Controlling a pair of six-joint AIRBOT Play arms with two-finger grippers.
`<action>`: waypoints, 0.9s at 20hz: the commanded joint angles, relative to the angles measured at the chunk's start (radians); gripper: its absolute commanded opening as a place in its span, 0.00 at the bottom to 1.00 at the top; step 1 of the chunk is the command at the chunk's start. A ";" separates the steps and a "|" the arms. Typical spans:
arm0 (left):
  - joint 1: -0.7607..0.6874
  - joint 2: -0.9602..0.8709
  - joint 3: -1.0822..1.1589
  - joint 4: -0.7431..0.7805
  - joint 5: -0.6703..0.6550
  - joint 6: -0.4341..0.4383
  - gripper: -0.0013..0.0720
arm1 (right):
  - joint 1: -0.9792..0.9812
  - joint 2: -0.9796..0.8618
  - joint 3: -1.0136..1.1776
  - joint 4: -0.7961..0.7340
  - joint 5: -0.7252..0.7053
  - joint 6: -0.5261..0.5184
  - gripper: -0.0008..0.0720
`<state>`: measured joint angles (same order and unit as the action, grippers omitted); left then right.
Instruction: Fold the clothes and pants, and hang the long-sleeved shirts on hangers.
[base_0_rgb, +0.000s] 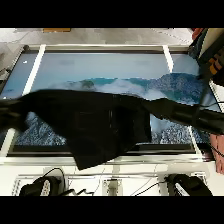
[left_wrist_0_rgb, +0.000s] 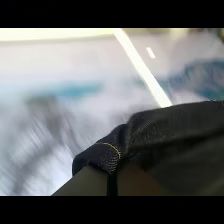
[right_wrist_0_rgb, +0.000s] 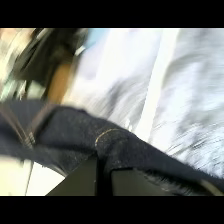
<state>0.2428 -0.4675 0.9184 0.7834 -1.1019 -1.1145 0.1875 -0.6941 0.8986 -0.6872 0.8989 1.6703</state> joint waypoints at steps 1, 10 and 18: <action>-0.044 -0.167 -0.261 -0.219 0.201 0.065 0.03 | 0.000 -0.120 -0.146 -0.046 -0.391 0.097 0.07; -0.512 -0.544 -0.293 -0.417 0.299 0.118 0.03 | -0.099 -0.388 -0.078 -0.216 -0.241 0.031 0.07; -0.685 -0.624 -0.294 -0.151 0.299 -0.118 0.03 | -0.315 -0.391 0.019 -0.645 0.508 -0.173 0.07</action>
<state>-0.4103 -1.0702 0.6250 0.4801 -0.8074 -1.1042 -0.0677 -1.0813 0.9039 -1.1484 1.1320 1.5654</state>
